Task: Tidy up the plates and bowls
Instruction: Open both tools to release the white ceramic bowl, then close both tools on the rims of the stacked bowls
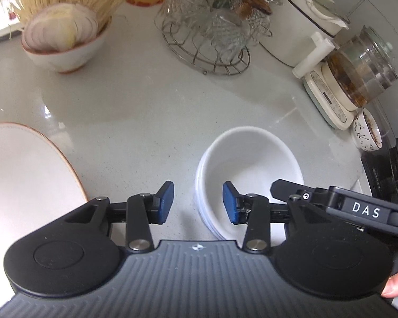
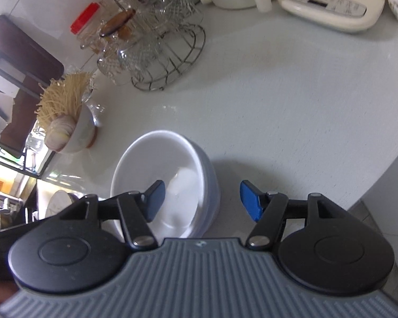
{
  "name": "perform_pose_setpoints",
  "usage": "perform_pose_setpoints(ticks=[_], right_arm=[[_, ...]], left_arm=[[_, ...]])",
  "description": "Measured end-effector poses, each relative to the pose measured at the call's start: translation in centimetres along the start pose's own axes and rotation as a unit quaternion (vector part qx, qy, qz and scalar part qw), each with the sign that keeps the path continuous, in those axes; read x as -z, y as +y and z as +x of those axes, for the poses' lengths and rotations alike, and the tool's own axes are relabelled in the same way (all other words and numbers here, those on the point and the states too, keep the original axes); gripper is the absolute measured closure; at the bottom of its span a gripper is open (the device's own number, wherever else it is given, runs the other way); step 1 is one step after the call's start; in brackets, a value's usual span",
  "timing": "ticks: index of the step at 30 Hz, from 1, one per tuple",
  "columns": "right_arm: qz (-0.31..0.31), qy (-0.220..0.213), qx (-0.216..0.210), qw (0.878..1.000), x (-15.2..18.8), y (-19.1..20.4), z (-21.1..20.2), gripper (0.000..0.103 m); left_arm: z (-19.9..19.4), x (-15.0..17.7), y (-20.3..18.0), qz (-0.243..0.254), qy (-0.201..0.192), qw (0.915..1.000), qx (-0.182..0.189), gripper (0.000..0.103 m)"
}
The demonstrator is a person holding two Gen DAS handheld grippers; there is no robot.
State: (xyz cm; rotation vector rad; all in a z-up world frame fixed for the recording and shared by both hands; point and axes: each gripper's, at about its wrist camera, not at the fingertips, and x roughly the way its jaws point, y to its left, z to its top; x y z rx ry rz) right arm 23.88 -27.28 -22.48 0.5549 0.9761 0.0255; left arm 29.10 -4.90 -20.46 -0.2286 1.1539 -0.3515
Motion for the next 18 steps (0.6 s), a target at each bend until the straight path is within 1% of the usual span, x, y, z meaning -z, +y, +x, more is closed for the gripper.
perform_pose_setpoints(ticks=[1,2,4,6,8,9,11,14,15,17,18], right_arm=[[0.001,0.001,-0.001,1.0,0.1,0.0,0.1,0.038],[0.002,0.003,-0.004,1.0,0.2,-0.1,0.2,0.042],[0.014,0.009,-0.017,1.0,0.2,-0.4,0.3,0.044],[0.013,0.008,-0.02,1.0,0.2,-0.3,0.3,0.046],[0.01,0.01,-0.018,1.0,0.2,-0.3,0.4,0.055],[0.012,0.013,-0.02,1.0,0.2,-0.3,0.5,0.057],[0.012,0.016,-0.021,1.0,0.3,-0.4,0.7,0.065],[0.01,0.015,-0.02,1.0,0.3,-0.4,0.6,0.069],[0.01,0.017,-0.021,1.0,0.3,-0.4,0.7,0.07],[0.006,0.017,-0.018,1.0,0.4,-0.4,0.6,0.08],[0.007,0.015,-0.02,1.0,0.4,-0.5,0.5,0.08]], left_arm=[[0.2,0.0,0.0,0.001,0.003,1.0,0.001,0.057],[0.4,0.1,0.0,-0.001,0.004,1.0,0.002,0.057],[0.7,0.3,0.2,-0.007,0.006,0.9999,0.009,0.058],[1.0,0.4,0.3,-0.009,0.008,0.9998,0.012,0.064],[1.4,0.4,0.3,-0.011,0.011,0.9998,0.009,0.068],[1.5,0.4,0.4,-0.012,0.012,0.9998,0.009,0.073],[1.5,0.5,0.5,-0.016,0.013,0.9997,0.013,0.077],[1.5,0.4,0.3,-0.011,0.01,0.9998,0.016,0.085],[1.4,0.5,0.3,-0.01,0.007,0.9999,0.012,0.085],[1.3,0.5,0.2,-0.01,0.003,0.9999,0.006,0.086],[1.1,0.5,0.3,-0.012,0.0,0.9999,0.007,0.086]])
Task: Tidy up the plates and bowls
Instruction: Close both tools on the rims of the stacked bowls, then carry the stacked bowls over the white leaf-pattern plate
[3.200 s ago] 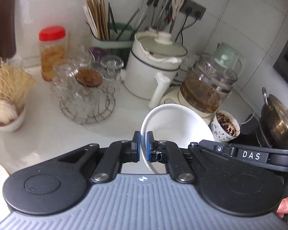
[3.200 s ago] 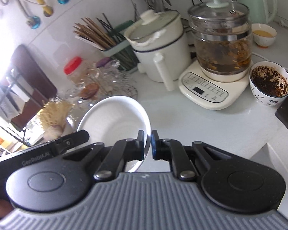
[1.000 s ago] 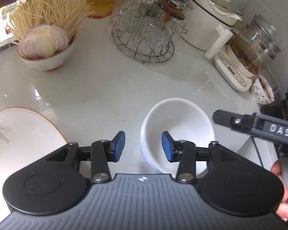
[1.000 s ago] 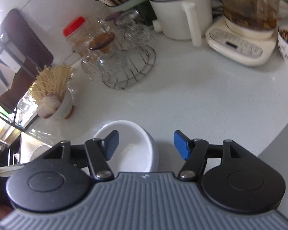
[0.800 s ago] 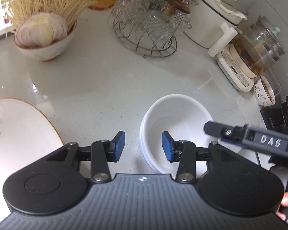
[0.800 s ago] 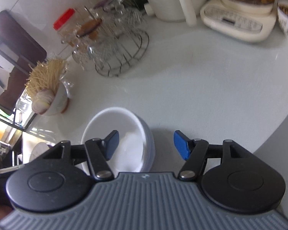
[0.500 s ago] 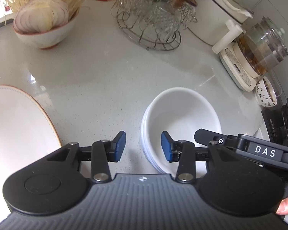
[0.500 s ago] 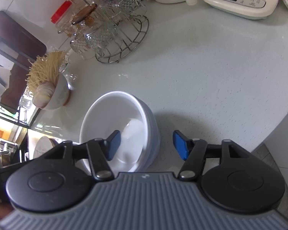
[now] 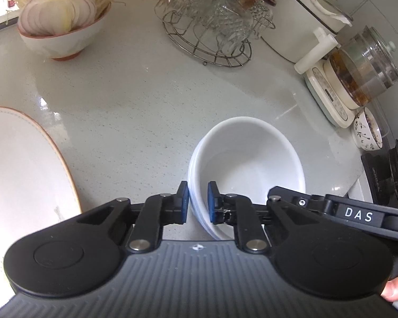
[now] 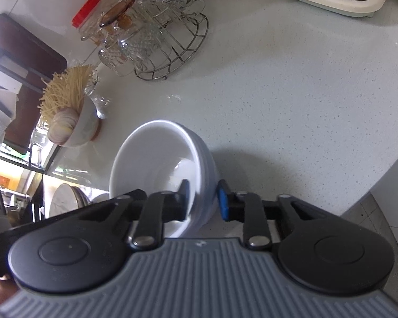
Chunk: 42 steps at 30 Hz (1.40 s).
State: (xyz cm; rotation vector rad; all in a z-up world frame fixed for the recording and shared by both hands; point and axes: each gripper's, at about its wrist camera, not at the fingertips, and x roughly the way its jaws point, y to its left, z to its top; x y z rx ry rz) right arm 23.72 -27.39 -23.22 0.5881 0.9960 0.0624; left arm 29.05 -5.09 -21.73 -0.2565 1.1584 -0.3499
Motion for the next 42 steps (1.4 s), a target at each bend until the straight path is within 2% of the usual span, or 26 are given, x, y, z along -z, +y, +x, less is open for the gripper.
perform_pose_setpoints(ticks=[14,20,26,29,42], right_arm=[[-0.008,-0.013,-0.032,0.999,0.3,0.1,-2.1,0.08],[-0.03,-0.03,-0.042,0.998,0.4,1.5,-4.4,0.081],[-0.049,-0.036,-0.056,0.997,0.5,2.7,-6.5,0.081],[-0.061,-0.041,-0.063,0.995,0.9,3.2,-7.1,0.081],[-0.117,-0.041,-0.103,0.987,3.4,6.4,-9.8,0.08]], left_arm=[[-3.1,0.6,-1.0,0.015,-0.031,0.9994,-0.003,0.086],[-6.6,1.3,-1.4,0.009,-0.057,0.9983,0.005,0.086],[-9.9,2.1,-2.7,0.016,-0.083,0.9964,-0.004,0.086],[-11.2,3.0,-3.2,0.024,-0.095,0.995,-0.016,0.086],[-17.3,7.8,-1.9,-0.018,-0.14,0.9893,-0.038,0.086]])
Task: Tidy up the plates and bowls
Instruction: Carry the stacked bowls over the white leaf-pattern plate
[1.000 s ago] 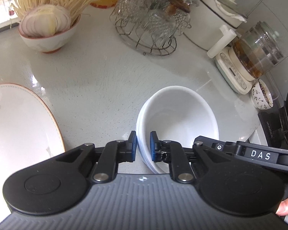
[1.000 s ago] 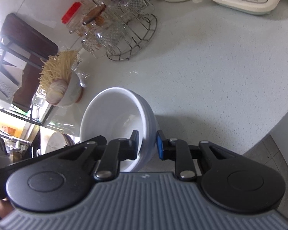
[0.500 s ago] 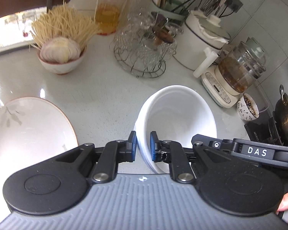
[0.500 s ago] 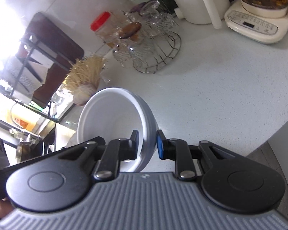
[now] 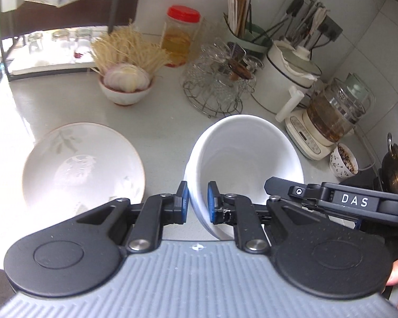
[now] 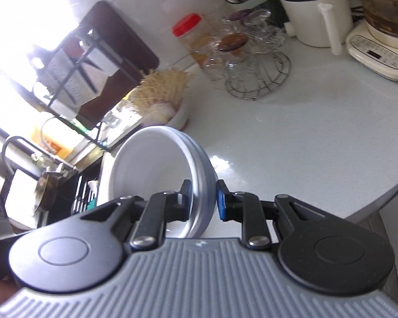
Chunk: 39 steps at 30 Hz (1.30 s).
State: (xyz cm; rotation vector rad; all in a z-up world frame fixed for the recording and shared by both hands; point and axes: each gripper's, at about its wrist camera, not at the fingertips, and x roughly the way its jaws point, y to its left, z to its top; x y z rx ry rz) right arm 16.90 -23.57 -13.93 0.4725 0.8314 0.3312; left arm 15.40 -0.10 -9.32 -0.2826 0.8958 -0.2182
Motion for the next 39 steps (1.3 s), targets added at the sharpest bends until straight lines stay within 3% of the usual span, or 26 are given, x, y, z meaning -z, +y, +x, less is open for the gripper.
perform_pose_setpoints(ticks=[9,20,29,39], right_arm=[[-0.034,0.013,-0.029,0.999,0.0,3.2,0.6,0.08],[-0.06,0.04,-0.064,0.995,0.2,7.7,4.8,0.08],[-0.067,0.078,-0.043,0.994,0.3,9.7,9.5,0.08],[-0.058,0.111,-0.002,0.992,1.0,10.2,13.9,0.08]], left_arm=[[-3.7,0.9,2.3,-0.031,-0.034,0.9986,-0.025,0.086],[-5.1,0.4,8.4,-0.073,-0.046,0.9951,-0.048,0.086],[-2.9,-0.4,12.9,-0.089,-0.031,0.994,-0.055,0.086],[1.0,-1.1,16.9,-0.1,0.019,0.9939,-0.044,0.086]])
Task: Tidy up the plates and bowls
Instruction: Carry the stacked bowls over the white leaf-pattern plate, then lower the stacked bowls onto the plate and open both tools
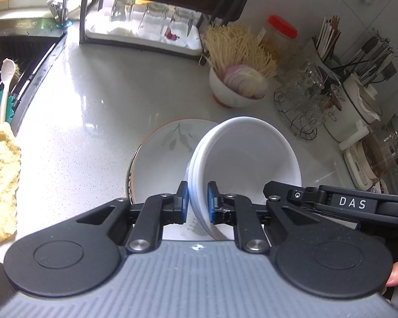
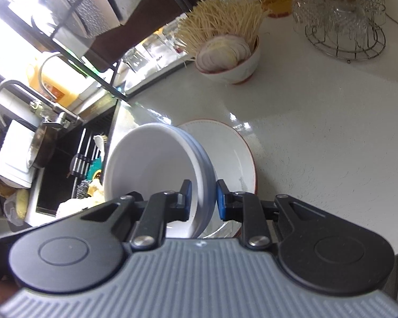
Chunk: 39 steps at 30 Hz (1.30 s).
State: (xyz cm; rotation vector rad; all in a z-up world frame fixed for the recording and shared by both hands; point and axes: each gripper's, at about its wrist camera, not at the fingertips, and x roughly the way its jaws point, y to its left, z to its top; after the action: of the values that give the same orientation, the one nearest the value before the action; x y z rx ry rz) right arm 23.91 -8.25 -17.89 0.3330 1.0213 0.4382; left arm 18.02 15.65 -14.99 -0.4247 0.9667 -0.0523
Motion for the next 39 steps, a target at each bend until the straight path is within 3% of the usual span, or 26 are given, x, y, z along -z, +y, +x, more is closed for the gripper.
perform_pose_setpoints(ticks=[7,19,26,30,39], right_arm=[[0.005,0.003,0.021,1.0,-0.4,0.4,1.4,0.08],[0.005,0.016,0.04,0.999,-0.4,0.9,2.9,0.08],[0.009,0.024,0.035,0.999,-0.7,0.9,3.4,0.079],[-0.001,0.023,0.038,0.999,-0.8,1.1,3.3,0.079],[0.0,0.003,0.034,0.999,-1.5,1.0,1.5,0.078]], left_arm=[[1.8,-0.7,0.6,0.011,0.033,0.9994,-0.002,0.083],[2.7,-0.7,1.0,0.016,0.051,0.9986,-0.008,0.078],[3.2,-0.5,0.7,0.019,0.06,0.9979,-0.01,0.059],[3.1,-0.5,0.3,0.026,0.062,0.9976,-0.018,0.039],[0.9,-0.9,-0.1,0.021,0.04,0.9979,-0.046,0.036]])
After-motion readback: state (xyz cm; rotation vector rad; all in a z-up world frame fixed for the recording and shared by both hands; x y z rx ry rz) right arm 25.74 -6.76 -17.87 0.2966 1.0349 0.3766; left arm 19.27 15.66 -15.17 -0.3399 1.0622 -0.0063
